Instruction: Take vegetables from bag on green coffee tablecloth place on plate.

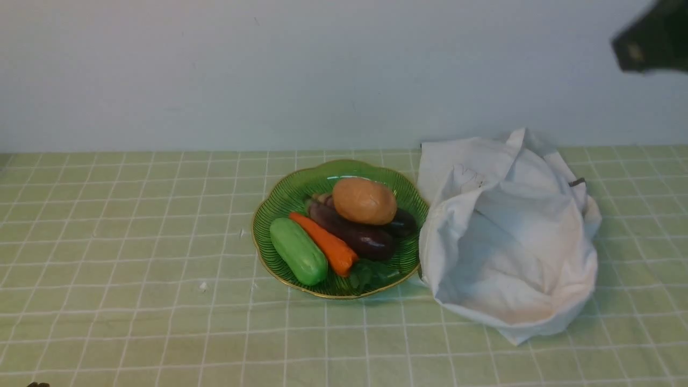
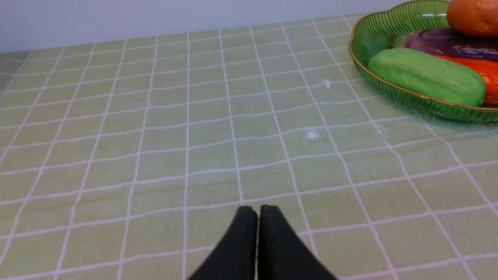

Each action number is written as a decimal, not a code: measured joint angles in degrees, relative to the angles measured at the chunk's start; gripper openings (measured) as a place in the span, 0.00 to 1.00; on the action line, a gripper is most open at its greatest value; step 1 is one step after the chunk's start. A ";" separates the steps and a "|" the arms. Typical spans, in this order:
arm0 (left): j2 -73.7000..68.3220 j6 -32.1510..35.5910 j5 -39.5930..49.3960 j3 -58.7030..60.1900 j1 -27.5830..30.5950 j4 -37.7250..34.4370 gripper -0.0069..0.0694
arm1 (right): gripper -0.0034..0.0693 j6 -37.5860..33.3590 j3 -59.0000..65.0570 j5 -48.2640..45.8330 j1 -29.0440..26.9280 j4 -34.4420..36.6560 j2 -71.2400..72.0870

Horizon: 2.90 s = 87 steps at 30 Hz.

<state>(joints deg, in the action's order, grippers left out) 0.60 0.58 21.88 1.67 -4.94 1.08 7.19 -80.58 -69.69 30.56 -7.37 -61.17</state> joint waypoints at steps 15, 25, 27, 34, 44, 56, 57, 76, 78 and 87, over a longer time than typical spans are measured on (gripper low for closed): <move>0.00 0.00 0.00 0.00 0.00 0.00 0.08 | 0.02 4.87 63.39 56.39 0.00 -0.08 44.49; 0.00 0.00 0.00 0.00 0.00 0.00 0.08 | 0.02 4.88 63.92 57.25 0.00 -0.08 44.71; 0.00 0.00 0.00 0.00 0.00 0.00 0.08 | 0.02 4.88 63.92 57.25 0.00 -0.08 44.71; 0.00 0.00 0.00 0.00 0.00 0.00 0.08 | 0.02 4.63 63.92 57.25 0.00 -0.77 44.71; 0.00 0.00 0.00 0.00 0.00 0.00 0.08 | 0.02 1.63 65.84 56.65 -1.81 -3.10 49.37; 0.00 0.00 0.00 0.00 0.00 0.00 0.08 | 0.02 -1.57 79.01 46.64 -20.47 6.68 61.57; 0.00 0.00 0.00 0.00 0.00 0.00 0.08 | 0.02 -1.57 80.65 45.97 -22.00 7.37 61.75; 0.00 0.00 0.00 0.00 0.00 0.00 0.08 | 0.02 -2.22 81.58 46.45 -24.96 7.37 61.81; 0.00 0.00 0.00 0.00 0.00 0.00 0.08 | 0.02 -2.22 81.58 46.49 -24.96 7.37 61.81; 0.00 0.00 0.00 0.00 0.00 0.00 0.08 | 0.02 -2.22 81.58 46.49 -24.96 7.37 61.81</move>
<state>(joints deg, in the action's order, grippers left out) 0.60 0.58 21.88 1.67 -4.94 1.08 4.98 0.99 -23.20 5.61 0.00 0.64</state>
